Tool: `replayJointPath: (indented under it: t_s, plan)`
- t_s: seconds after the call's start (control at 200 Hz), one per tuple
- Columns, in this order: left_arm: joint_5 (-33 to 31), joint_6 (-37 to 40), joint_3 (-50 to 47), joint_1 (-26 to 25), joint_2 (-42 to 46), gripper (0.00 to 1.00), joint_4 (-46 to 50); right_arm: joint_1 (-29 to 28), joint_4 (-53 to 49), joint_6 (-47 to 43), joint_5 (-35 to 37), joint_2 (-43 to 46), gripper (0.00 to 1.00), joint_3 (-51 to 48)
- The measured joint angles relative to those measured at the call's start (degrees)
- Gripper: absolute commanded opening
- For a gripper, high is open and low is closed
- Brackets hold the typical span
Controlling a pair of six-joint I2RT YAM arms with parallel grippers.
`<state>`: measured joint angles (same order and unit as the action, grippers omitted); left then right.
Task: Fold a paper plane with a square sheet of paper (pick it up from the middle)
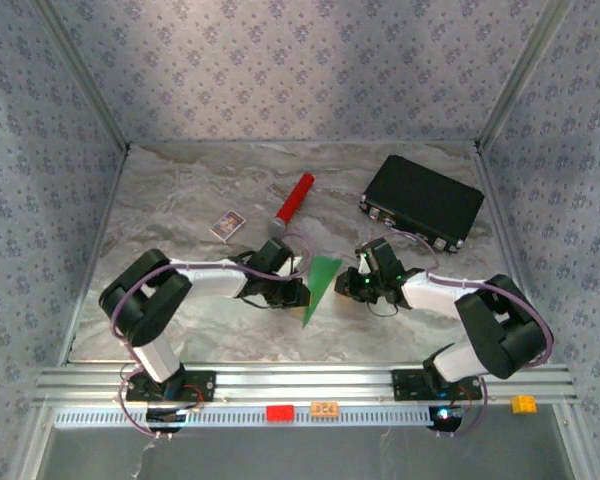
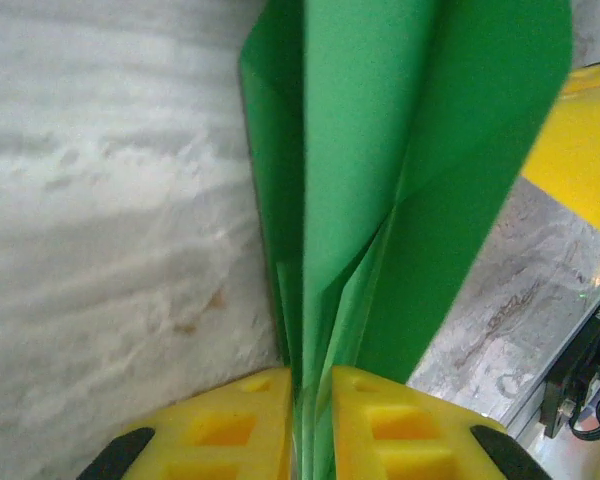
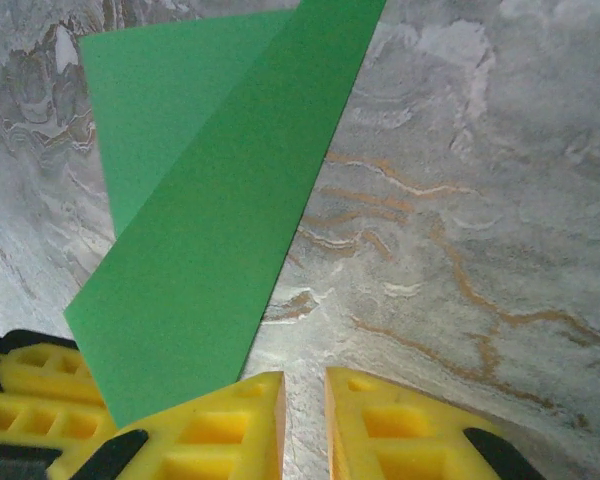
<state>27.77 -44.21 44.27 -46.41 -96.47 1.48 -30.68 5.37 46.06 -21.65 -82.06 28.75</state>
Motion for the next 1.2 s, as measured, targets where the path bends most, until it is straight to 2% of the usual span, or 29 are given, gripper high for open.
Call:
replayJointPath:
  t_s: [0.38,1.199]
  plan:
    - [-1.7,-0.9,-1.1,2.4,2.9,0.22,-0.8,-1.0,0.7,0.0,0.0,-1.4,0.2,0.1]
    - [3.6,0.1,-0.2,3.2,-1.9,0.21,-3.0,-1.4,0.9,0.7,-0.2,-2.6,0.19,0.9]
